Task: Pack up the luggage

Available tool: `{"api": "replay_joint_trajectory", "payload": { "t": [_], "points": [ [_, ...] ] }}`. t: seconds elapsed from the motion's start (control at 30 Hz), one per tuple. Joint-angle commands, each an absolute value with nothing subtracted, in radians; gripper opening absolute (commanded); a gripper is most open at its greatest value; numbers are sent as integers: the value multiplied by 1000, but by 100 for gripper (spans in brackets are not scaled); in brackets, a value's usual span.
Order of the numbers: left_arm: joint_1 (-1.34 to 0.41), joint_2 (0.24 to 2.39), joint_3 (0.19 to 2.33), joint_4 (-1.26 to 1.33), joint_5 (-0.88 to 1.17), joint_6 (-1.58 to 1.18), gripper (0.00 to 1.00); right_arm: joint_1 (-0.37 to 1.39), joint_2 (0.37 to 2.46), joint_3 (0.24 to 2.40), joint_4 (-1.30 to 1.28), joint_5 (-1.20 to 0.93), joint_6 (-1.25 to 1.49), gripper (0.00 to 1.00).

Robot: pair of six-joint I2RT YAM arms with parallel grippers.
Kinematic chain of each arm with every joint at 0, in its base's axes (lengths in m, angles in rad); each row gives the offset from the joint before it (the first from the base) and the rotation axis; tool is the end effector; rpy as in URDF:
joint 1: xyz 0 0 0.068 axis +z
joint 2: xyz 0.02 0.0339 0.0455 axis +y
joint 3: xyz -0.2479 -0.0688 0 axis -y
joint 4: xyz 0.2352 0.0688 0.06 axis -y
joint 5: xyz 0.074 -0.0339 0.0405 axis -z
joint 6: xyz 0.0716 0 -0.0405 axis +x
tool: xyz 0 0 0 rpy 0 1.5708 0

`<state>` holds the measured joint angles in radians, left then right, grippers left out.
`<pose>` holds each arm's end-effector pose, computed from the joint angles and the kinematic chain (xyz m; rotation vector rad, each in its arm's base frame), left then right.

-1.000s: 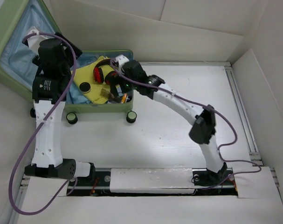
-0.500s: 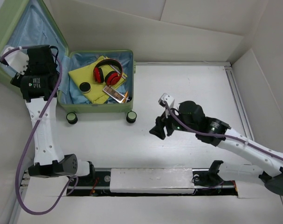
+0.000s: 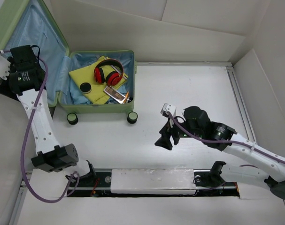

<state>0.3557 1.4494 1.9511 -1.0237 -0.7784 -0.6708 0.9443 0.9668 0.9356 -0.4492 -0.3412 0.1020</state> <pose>0.2409 0.1431 0.4630 -1.3460 1.4560 0.6063 0.1223 0.2098 0.3048 -1.0898 1.8804 0.9776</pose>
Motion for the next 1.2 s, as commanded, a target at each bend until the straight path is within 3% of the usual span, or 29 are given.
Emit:
{"api": "replay_joint_trajectory", "payload": {
  "t": [0.0, 0.23, 0.4, 0.6, 0.77, 0.8, 0.9, 1.07, 1.1, 1.17],
  "points": [
    [347, 1494, 2048, -950, -756, -606, 80, 954, 959, 936, -434, -399, 78, 72],
    [345, 1612, 2192, -959, -784, -609, 72, 954, 992, 946, -434, -344, 78, 72],
    [356, 1669, 2227, -983, -821, -629, 56, 954, 1032, 946, -443, -307, 78, 72],
    [356, 1712, 2237, -992, -848, -629, 52, 954, 1042, 937, -477, -256, 78, 72],
    [449, 1724, 2284, -1011, -743, -658, 16, 954, 1008, 928, -501, -212, 78, 72],
    [471, 1724, 2284, -1011, -724, -658, 0, 954, 1008, 928, -502, -201, 78, 72],
    [482, 1672, 2235, -996, -685, -658, 0, 954, 997, 919, -502, -201, 78, 72],
    [162, 1588, 2110, -913, -805, -635, 0, 954, 1022, 940, -502, -210, 78, 72],
    [-17, 1551, 2038, -872, -836, -626, 0, 954, 1035, 952, -502, -201, 78, 72],
    [-214, 1513, 1952, -824, -877, -617, 0, 954, 1051, 953, -489, -201, 78, 72]
  ]
}}
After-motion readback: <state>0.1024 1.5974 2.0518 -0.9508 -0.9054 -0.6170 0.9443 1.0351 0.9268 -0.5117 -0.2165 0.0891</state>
